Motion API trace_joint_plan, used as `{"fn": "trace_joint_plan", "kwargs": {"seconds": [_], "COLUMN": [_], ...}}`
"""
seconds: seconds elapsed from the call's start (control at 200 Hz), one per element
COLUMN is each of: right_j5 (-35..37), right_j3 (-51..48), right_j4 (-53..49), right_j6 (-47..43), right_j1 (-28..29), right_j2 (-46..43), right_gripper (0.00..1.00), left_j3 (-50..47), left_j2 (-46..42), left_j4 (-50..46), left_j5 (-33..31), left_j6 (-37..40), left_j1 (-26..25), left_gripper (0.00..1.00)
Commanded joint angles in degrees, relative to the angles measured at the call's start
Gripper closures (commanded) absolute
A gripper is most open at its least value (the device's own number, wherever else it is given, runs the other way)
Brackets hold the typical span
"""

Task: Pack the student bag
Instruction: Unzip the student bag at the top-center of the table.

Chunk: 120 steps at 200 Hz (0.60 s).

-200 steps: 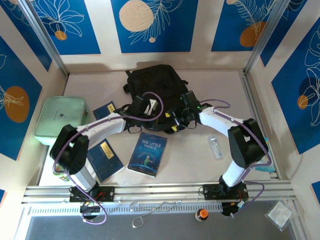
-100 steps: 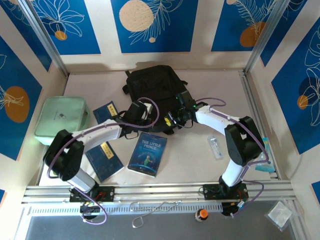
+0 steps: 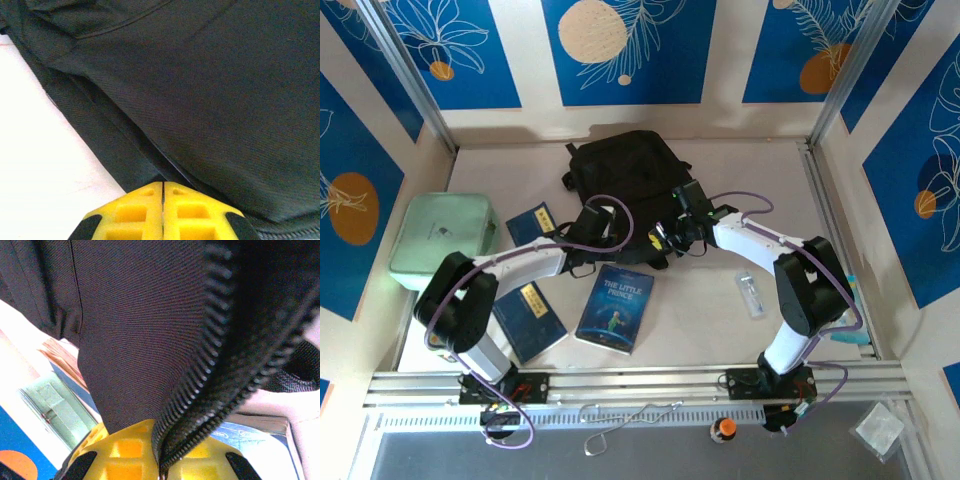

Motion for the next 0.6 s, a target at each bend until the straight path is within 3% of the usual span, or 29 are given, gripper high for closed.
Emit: {"fn": "trace_joint_plan", "kwargs": {"seconds": [0.0, 0.38, 0.595], "right_j5": [4.5, 3.9, 3.6], "right_j3": [-0.9, -3.8, -4.5], "right_j4": [-0.5, -1.1, -0.9], "right_j6": [-1.5, -1.5, -1.9], "right_j1": [-2.0, -3.5, -3.8], "right_j2": [-3.9, -7.4, -8.1], "right_gripper": [0.99, 0.99, 0.99], "left_j3": [0.0, 4.4, 12.6], "left_j2": [2.3, 6.6, 12.1], "left_j4": [-6.5, -4.2, -6.4], "left_j5": [-5.9, -5.2, -4.0], "left_j6": [0.5, 6.0, 8.9], "left_j1": [3.0, 9.4, 14.3], "left_gripper": [1.00, 1.00, 1.00]}}
